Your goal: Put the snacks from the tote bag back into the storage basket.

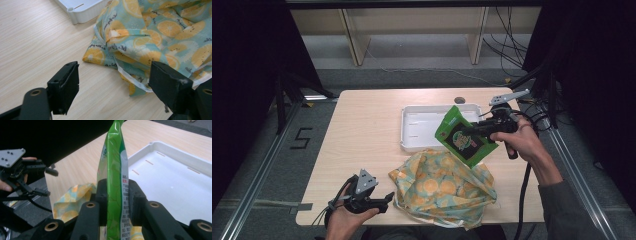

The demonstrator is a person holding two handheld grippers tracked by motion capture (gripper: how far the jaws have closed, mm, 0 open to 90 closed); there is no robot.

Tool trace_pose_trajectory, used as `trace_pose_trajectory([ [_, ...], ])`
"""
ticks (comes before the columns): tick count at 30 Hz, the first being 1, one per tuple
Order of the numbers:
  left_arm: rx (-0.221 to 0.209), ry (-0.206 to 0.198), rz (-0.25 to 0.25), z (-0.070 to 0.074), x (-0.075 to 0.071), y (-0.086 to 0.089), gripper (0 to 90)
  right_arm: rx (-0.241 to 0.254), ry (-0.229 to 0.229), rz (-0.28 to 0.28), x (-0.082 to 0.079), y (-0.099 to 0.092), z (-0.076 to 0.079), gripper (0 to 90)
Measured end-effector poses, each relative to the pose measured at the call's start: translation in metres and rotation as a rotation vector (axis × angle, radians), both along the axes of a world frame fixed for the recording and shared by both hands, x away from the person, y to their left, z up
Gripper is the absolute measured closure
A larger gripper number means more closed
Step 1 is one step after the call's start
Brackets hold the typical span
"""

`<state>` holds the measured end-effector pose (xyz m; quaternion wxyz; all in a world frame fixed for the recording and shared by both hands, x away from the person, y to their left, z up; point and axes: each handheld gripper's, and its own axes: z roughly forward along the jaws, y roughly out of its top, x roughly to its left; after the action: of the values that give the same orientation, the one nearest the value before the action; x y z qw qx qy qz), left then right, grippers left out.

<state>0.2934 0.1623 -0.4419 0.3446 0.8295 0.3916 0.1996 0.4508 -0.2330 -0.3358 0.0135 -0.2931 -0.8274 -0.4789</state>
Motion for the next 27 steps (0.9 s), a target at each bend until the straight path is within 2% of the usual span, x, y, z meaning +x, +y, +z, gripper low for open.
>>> trace_pose_trajectory([
  [1, -0.011, -0.008, -0.001, -0.001, 0.0, 0.0, 23.1, 0.004, -0.005, -0.006, 0.002, -0.002, 0.0, 75.1],
  [5, -0.002, -0.003, 0.003, -0.001, -0.002, 0.002, 22.0, 0.005, -0.016, -0.05, 0.009, -0.012, 0.0, 75.1],
  [6, 0.0, -0.003, 0.0, -0.001, -0.002, 0.003, 21.9, 0.003, -0.009, -0.059, 0.01, -0.013, 0.0, 75.1],
  [7, 0.001, 0.004, 0.007, -0.002, -0.003, 0.003, 21.9, 0.01, 0.021, -0.077, 0.01, -0.015, 0.0, 75.1],
  [11, 0.002, 0.01, 0.004, -0.003, -0.004, 0.003, 21.6, 0.017, 0.003, -0.104, 0.018, -0.023, -0.004, 75.1],
  [12, 0.002, 0.01, 0.006, -0.003, -0.004, 0.004, 21.6, 0.028, 0.025, -0.122, 0.019, -0.024, -0.004, 75.1],
  [14, 0.003, 0.011, 0.011, -0.003, -0.004, 0.004, 20.9, 0.022, 0.003, -0.144, 0.024, -0.029, -0.008, 75.2],
  [15, 0.002, 0.01, 0.008, -0.003, -0.004, 0.004, 20.6, 0.032, 0.032, -0.155, 0.024, -0.03, -0.009, 75.2],
  [16, -0.004, 0.005, 0.007, -0.004, -0.004, 0.004, 20.6, 0.023, 0.015, -0.16, 0.027, -0.032, -0.011, 75.1],
  [17, 0.005, 0.01, 0.01, -0.004, -0.005, 0.004, 20.6, 0.014, 0.045, -0.185, 0.026, -0.033, -0.011, 75.2],
  [18, -0.002, 0.008, 0.006, -0.005, -0.005, 0.004, 20.6, 0.007, 0.022, -0.189, 0.03, -0.036, -0.013, 75.2],
  [22, 0.0, 0.02, -0.003, -0.006, -0.006, 0.002, 20.6, 0.024, 0.031, -0.226, 0.034, -0.04, -0.017, 75.2],
  [23, 0.002, 0.018, -0.008, -0.006, -0.006, 0.002, 20.7, 0.024, 0.052, -0.236, 0.035, -0.041, -0.016, 75.2],
  [25, -0.003, 0.017, -0.01, -0.007, -0.007, 0.0, 20.6, 0.014, 0.024, -0.254, 0.038, -0.042, -0.018, 75.2],
  [26, -0.006, 0.029, -0.002, -0.007, -0.007, -0.001, 20.7, 0.019, 0.029, -0.257, 0.039, -0.042, -0.018, 75.2],
  [27, 0.005, 0.016, -0.023, -0.007, -0.007, 0.0, 20.7, 0.003, 0.017, -0.257, 0.042, -0.044, -0.019, 75.2],
])
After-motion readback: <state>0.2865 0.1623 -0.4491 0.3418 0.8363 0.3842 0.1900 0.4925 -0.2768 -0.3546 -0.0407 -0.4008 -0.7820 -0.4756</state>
